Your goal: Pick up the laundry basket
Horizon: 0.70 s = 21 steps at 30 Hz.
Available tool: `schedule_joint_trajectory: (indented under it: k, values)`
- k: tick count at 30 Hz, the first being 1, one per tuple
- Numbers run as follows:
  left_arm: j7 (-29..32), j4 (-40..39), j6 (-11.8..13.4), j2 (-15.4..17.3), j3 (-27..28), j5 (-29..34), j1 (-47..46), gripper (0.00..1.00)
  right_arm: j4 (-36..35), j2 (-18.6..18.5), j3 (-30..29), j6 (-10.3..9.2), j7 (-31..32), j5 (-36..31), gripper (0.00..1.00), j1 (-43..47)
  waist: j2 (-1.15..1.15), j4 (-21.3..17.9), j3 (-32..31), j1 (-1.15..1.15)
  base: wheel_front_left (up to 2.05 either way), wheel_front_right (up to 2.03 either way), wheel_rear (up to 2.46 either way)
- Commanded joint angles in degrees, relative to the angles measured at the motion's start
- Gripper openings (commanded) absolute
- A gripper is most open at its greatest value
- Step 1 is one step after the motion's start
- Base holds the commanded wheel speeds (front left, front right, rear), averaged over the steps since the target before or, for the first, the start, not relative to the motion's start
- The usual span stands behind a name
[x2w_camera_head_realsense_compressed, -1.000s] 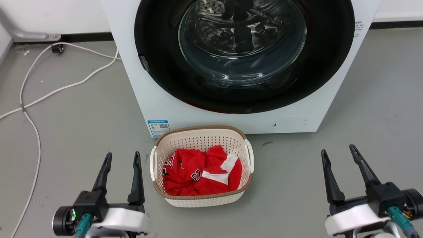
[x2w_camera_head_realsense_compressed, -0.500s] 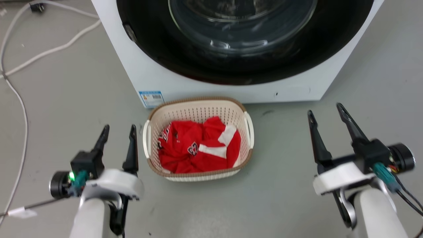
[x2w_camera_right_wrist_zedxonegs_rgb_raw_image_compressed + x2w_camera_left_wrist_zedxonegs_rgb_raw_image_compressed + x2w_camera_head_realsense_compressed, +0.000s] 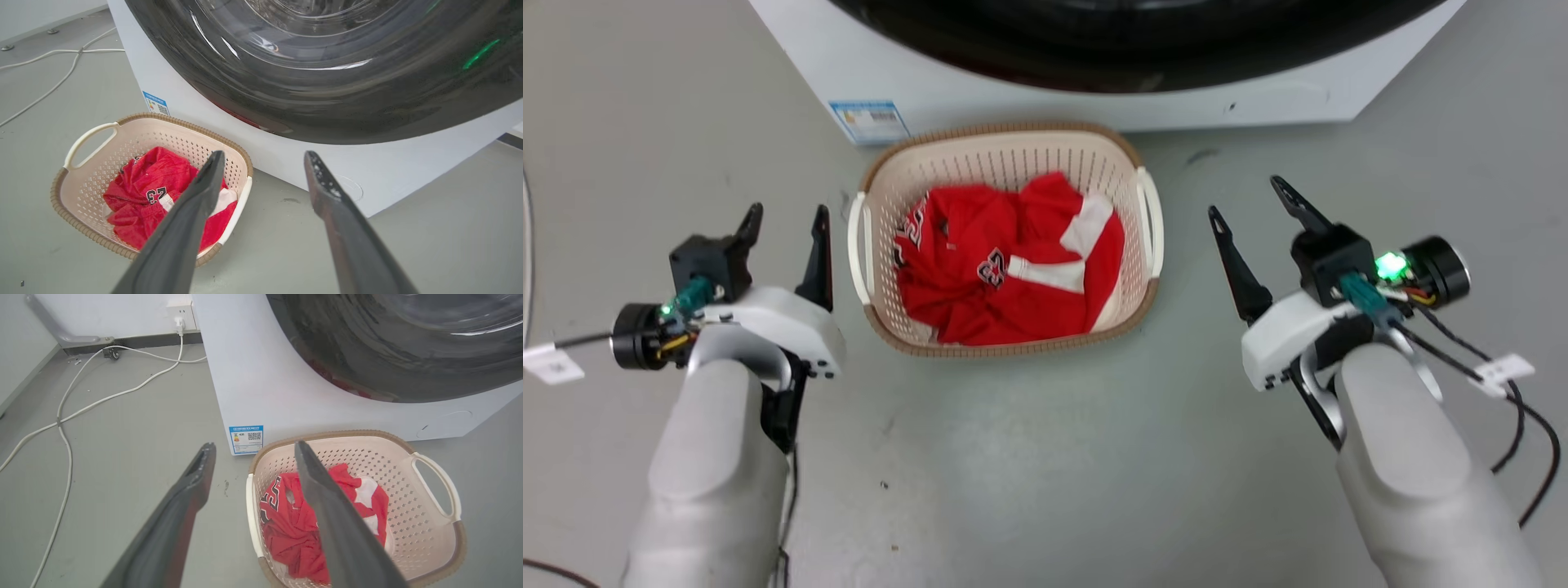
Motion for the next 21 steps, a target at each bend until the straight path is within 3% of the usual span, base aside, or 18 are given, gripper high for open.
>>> schedule_joint_trajectory:
  k: [1, 11, 21]
  values:
    - [-0.14, 2.34, -0.05, 0.88, -0.54, -0.3, -2.57, 1.0, 3.03, -0.1, 0.64, -0.04, -0.1, -0.2, 1.0, -2.6, 0.0, 0.07, 3.24, -0.01, 0.0, 0.0, 0.0]
    - [0.45, 16.31, -0.11, 3.64, -7.37, -4.28, -15.05, 1.0, 17.5, -0.09, 6.04, -0.04, -0.11, 0.84, 1.0, -15.36, 0.0, 0.11, 10.69, -0.01, 0.0, 0.0, 0.0]
    - [3.63, 24.48, -0.12, 3.77, -13.74, -8.94, -23.5, 1.0, 30.35, -0.09, 11.73, -0.05, 0.33, 4.08, 1.0, -25.61, 0.0, 0.55, 16.73, -0.01, 0.0, 0.0, 0.0]
